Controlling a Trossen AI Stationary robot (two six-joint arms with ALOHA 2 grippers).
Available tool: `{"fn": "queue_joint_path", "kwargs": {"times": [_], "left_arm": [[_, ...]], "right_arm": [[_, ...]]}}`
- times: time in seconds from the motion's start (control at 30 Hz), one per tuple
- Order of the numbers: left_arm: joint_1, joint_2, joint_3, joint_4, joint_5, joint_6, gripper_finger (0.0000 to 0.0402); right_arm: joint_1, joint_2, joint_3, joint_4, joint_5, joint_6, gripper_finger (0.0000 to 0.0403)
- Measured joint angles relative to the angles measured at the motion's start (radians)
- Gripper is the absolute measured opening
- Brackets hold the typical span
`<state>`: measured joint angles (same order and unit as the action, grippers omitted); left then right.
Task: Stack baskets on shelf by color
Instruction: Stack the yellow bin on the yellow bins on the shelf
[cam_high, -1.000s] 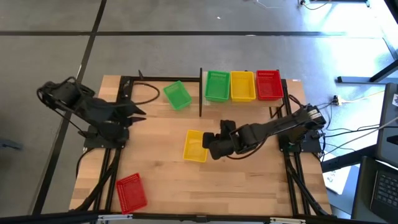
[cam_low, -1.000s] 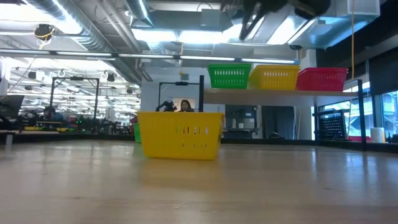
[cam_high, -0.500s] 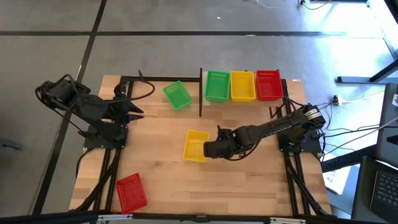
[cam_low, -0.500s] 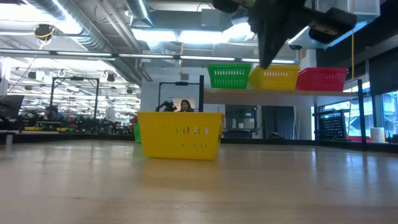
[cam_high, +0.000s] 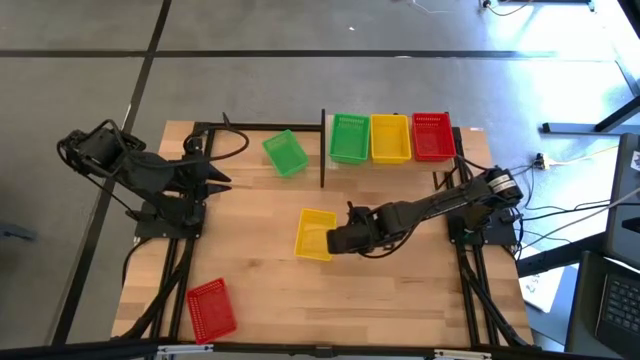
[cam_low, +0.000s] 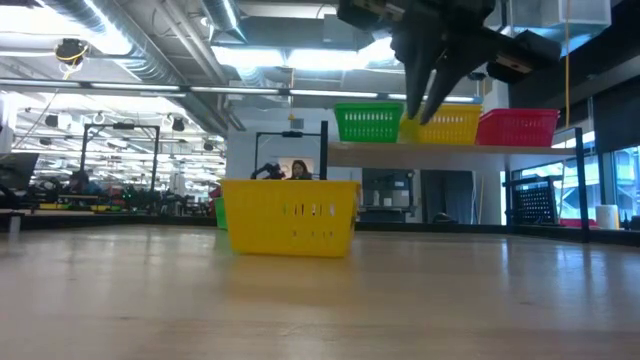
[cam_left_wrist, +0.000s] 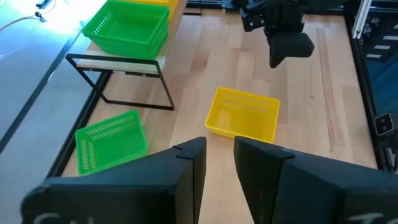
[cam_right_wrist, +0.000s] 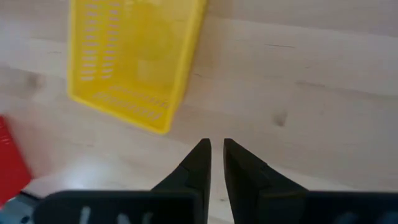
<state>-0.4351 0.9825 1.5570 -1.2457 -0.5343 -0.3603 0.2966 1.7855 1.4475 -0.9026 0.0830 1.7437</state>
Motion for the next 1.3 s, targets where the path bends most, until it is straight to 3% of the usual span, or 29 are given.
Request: {"fn": "queue_joint_path", "kwargs": {"times": [0.43, 0.67, 1.03, 1.3], "left_arm": [[0.000, 0.000, 0.000, -0.004, 0.000, 0.004, 0.0074], [0.000, 0.000, 0.000, -0.007, 0.000, 0.004, 0.0074], [0.000, 0.000, 0.000, -0.048, 0.000, 0.003, 0.0074], [0.000, 0.000, 0.000, -0.049, 0.000, 0.003, 0.0074]], "right_arm": [[-0.020, 0.001, 0.000, 0.008, -0.004, -0.055, 0.0040], [-0.040, 0.001, 0.000, 0.027, 0.055, -0.049, 0.0040], [-0.051, 0.001, 0.001, 0.015, 0.081, -0.051, 0.0006], [-0.055, 0.001, 0.001, 0.053, 0.058, -0.103, 0.0057]]}}
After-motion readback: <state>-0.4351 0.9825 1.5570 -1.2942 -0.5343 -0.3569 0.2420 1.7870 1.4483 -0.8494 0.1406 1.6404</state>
